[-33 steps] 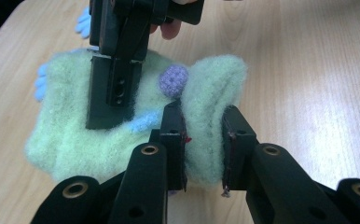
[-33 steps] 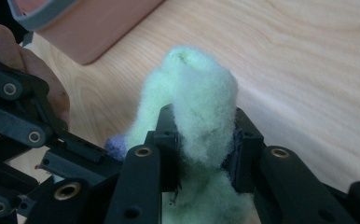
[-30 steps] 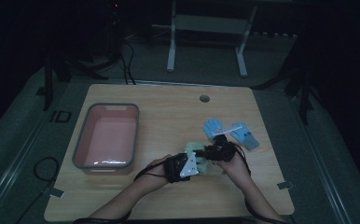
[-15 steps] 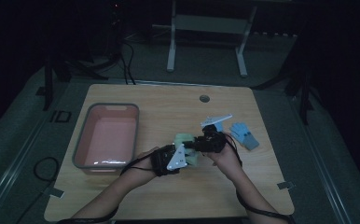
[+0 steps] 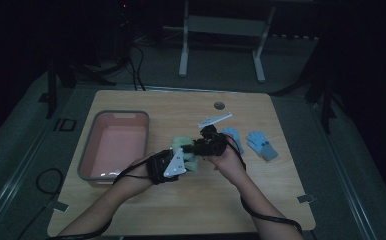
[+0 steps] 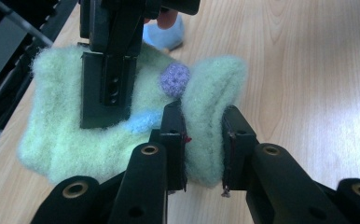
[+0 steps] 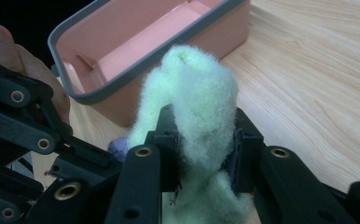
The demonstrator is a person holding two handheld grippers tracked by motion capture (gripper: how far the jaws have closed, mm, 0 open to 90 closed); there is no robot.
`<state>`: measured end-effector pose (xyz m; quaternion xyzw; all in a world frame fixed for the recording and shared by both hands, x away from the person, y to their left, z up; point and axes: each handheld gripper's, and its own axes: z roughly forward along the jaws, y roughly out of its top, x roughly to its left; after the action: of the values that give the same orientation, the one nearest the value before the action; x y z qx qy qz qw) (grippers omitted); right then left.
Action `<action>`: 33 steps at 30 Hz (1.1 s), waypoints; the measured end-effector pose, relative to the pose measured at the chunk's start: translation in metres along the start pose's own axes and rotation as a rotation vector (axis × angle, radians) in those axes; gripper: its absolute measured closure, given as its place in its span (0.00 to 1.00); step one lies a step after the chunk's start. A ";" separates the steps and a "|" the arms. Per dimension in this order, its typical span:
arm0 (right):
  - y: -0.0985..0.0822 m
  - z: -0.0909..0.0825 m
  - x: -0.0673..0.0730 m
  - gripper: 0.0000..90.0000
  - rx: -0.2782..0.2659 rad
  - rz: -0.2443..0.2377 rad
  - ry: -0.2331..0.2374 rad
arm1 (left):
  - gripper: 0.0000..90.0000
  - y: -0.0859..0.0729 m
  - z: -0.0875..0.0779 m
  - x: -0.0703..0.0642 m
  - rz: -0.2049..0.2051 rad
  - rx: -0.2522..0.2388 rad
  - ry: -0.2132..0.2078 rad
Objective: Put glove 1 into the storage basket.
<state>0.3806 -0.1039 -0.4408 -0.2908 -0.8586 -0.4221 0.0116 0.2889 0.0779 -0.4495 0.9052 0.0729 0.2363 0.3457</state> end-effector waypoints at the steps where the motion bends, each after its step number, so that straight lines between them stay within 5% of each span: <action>1: 0.002 0.002 0.001 0.78 -0.001 -0.003 0.005 | 0.83 -0.001 -0.002 0.001 -0.002 0.002 0.002; 20: 0.050 0.046 0.028 0.78 0.005 -0.056 0.047 | 0.83 -0.036 -0.046 0.026 -0.043 0.055 0.048; 33: 0.078 0.094 0.052 0.78 0.013 -0.100 0.085 | 0.83 -0.078 -0.074 0.036 -0.093 0.115 0.093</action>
<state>0.3985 0.0272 -0.4319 -0.2291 -0.8735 -0.4286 0.0290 0.2875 0.1912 -0.4390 0.9072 0.1443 0.2571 0.3001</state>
